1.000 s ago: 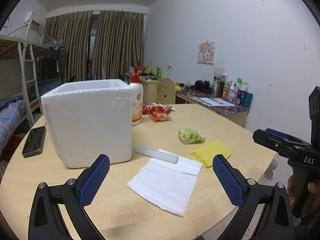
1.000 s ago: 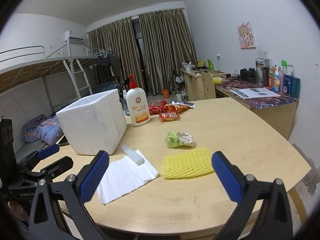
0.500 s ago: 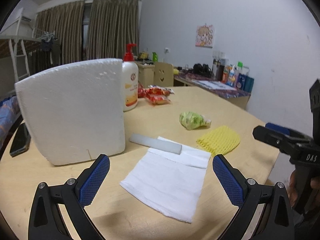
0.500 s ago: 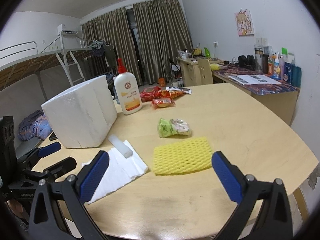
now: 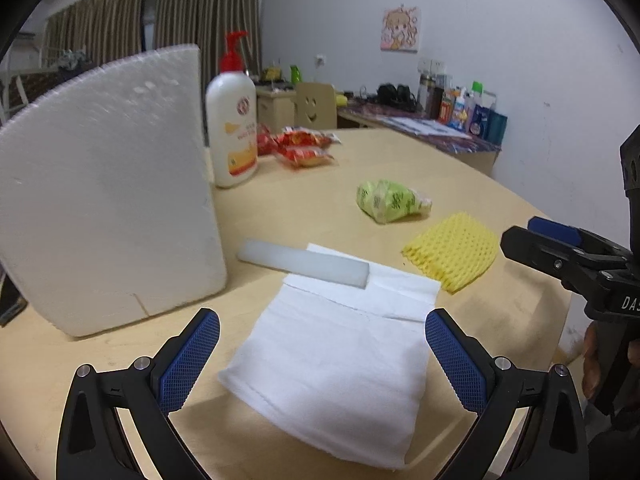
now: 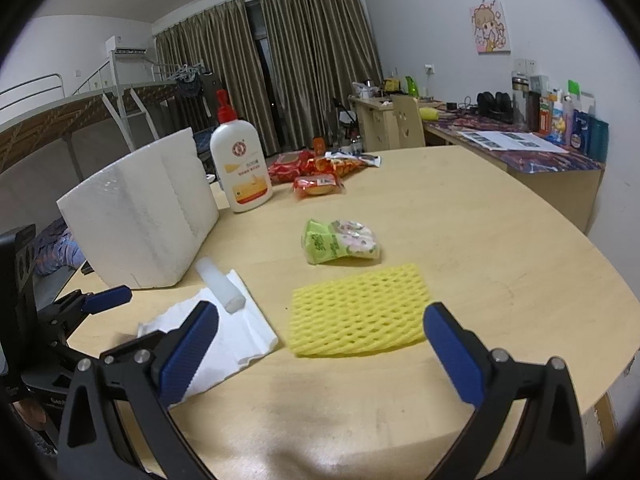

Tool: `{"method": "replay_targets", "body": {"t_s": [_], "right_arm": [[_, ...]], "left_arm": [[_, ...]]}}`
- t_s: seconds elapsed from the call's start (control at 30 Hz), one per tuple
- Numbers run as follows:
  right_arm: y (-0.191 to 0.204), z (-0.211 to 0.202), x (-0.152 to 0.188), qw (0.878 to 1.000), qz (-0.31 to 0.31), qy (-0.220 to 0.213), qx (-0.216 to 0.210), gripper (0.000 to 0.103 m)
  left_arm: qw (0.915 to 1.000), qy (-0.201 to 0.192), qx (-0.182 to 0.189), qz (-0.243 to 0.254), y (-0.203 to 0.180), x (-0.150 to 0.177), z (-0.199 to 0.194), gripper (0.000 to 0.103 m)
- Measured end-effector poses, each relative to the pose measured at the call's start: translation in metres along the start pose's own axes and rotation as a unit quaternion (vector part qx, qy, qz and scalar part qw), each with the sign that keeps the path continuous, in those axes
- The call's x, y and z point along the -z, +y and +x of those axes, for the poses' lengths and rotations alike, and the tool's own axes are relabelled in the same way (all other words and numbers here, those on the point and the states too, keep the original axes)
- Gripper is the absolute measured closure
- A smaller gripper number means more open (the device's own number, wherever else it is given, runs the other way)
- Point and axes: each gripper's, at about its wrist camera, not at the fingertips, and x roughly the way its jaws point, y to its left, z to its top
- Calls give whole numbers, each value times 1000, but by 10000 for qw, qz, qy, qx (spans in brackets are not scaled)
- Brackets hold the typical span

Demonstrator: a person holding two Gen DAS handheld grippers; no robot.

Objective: Organize soft objects
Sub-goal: 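Move the left tool to the white cloth while the right tool approaches the yellow mesh sleeve, then close the left tool on the white cloth while the right tool grasps the yellow mesh sleeve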

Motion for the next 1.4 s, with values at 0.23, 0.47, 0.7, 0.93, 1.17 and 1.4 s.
{"method": "replay_targets", "body": {"t_s": [0.23, 0.47, 0.7, 0.93, 1.17, 1.4], "right_arm": [[-6, 9, 0, 10000, 51, 75, 33, 0], [-8, 13, -1, 9999, 42, 110, -3, 0], [-12, 19, -2, 9999, 46, 156, -28, 0], [-16, 25, -3, 9996, -45, 274, 88, 0], [-21, 30, -3, 9987, -141, 424, 258, 0], [-24, 37, -4, 9973, -222, 579, 390, 0]], "left_arm": [[9995, 269, 111, 115, -4, 1, 10, 0], [9982, 573, 154, 95, -2, 2, 18, 0], [9955, 937, 106, 65, -2, 2, 30, 0], [9932, 1155, 2, 164, -6, 3, 36, 0], [9917, 1238, -163, 313, -11, 3, 40, 3], [9938, 1059, -141, 305, -11, 3, 34, 37]]}}
